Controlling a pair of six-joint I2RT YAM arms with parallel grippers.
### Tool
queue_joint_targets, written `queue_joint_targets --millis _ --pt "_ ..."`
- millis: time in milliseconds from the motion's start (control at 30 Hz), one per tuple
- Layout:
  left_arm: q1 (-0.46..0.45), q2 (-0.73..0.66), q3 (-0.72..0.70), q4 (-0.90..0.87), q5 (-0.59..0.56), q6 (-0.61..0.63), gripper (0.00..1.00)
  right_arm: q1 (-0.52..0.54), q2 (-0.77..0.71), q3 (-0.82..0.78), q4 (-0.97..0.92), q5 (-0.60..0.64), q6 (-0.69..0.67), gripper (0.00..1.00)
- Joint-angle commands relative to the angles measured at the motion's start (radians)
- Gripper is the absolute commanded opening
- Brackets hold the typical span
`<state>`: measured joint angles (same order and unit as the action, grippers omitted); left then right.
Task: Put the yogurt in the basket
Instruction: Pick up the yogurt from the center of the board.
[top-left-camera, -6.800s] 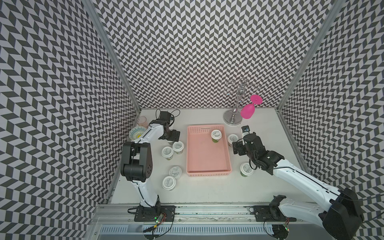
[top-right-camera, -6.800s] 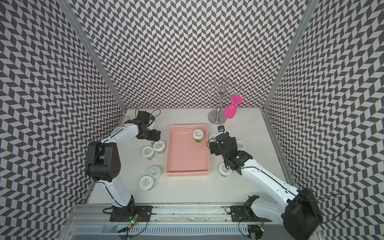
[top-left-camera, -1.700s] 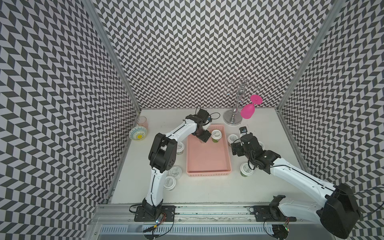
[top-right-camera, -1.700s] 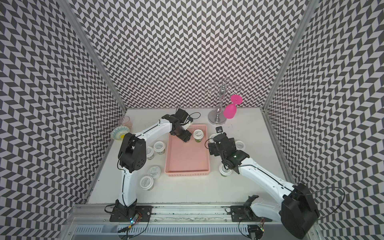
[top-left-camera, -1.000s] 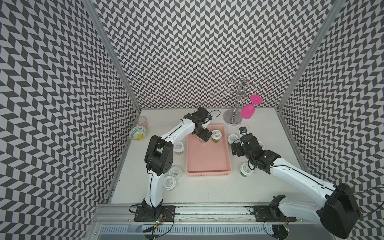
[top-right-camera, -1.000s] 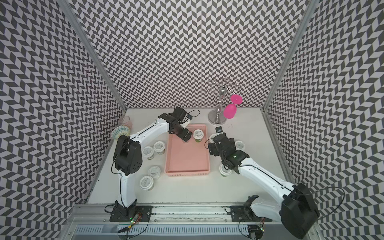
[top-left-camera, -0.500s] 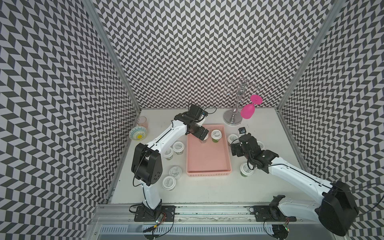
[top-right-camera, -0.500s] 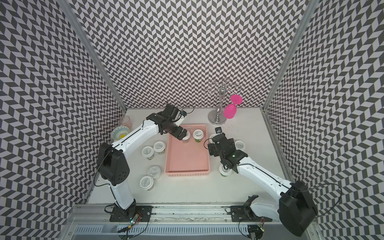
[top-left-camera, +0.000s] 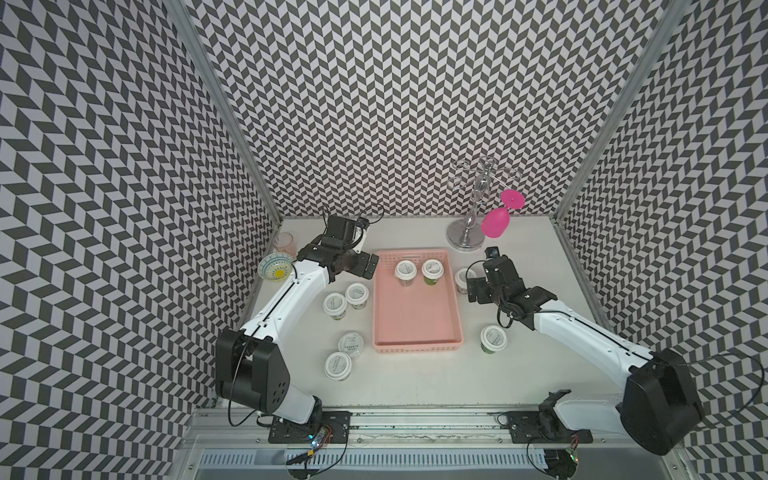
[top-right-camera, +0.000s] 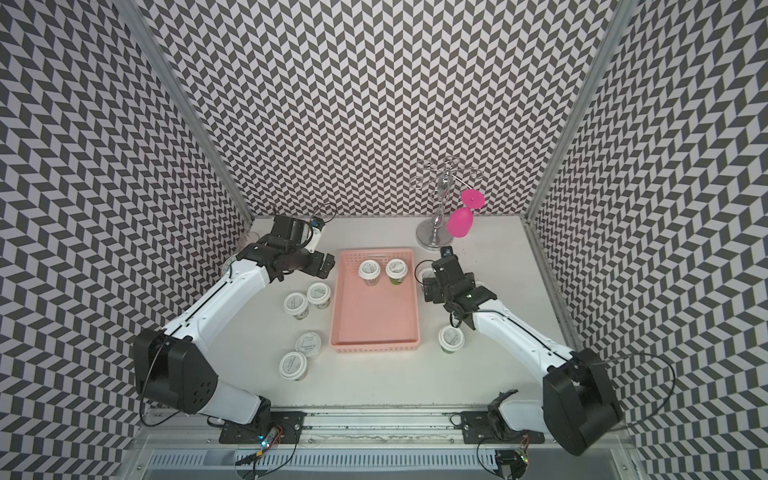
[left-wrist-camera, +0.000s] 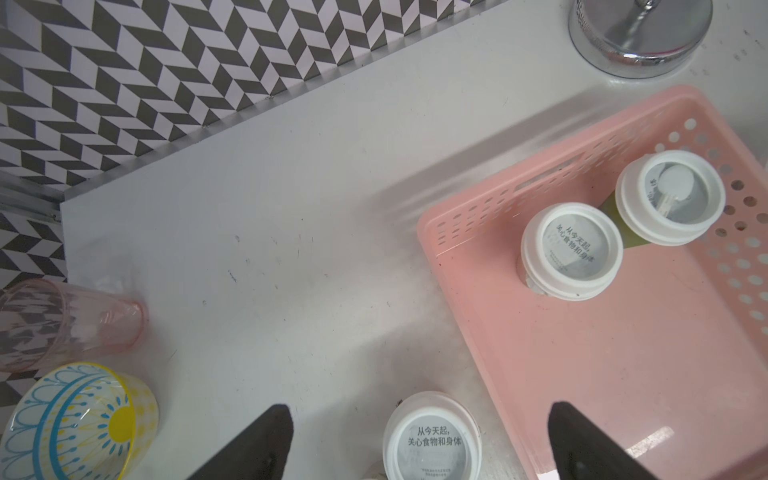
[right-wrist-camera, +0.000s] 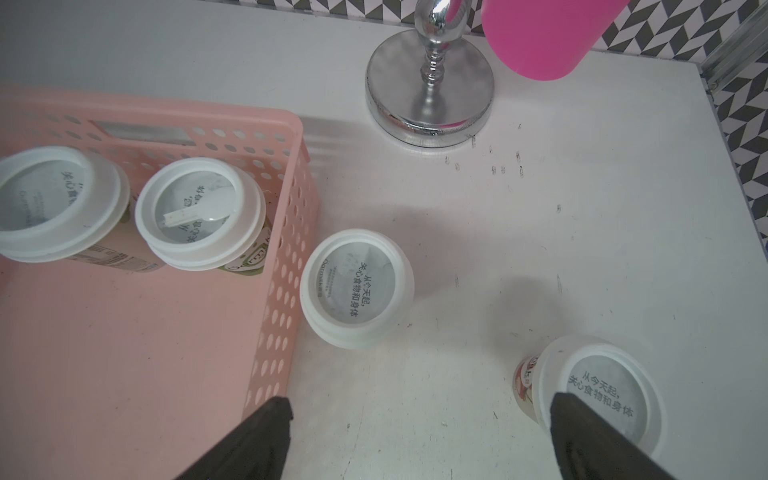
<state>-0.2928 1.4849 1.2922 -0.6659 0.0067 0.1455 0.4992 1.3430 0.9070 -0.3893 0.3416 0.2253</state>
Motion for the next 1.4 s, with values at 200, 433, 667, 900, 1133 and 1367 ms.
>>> queue_joint_targets --millis 200,433,667,900,1133,1367 --pt "0.04 -0.079 -0.125 0.114 0.015 0.029 1.0 -0.014 0.139 0.141 -0.072 -0.028 0.045 1.0" --pt "0.075 -0.072 -0.119 0.117 0.03 0.026 1.0 -0.039 0.217 0.23 -0.102 -0.055 0.088 1.0" --pt "0.093 -0.066 -0.114 0.112 0.038 0.024 1.0 -0.062 0.309 0.307 -0.122 -0.096 0.107 0.99" --pt "0.113 -0.074 -0.126 0.115 0.062 0.019 1.0 -0.078 0.39 0.345 -0.117 -0.116 0.105 0.98" --pt "0.123 -0.076 -0.128 0.113 0.078 0.018 1.0 -0.09 0.415 0.346 -0.101 -0.153 0.1 0.98" --pt "0.123 -0.069 -0.126 0.112 0.083 0.018 1.0 -0.094 0.427 0.338 -0.097 -0.124 0.094 0.98"
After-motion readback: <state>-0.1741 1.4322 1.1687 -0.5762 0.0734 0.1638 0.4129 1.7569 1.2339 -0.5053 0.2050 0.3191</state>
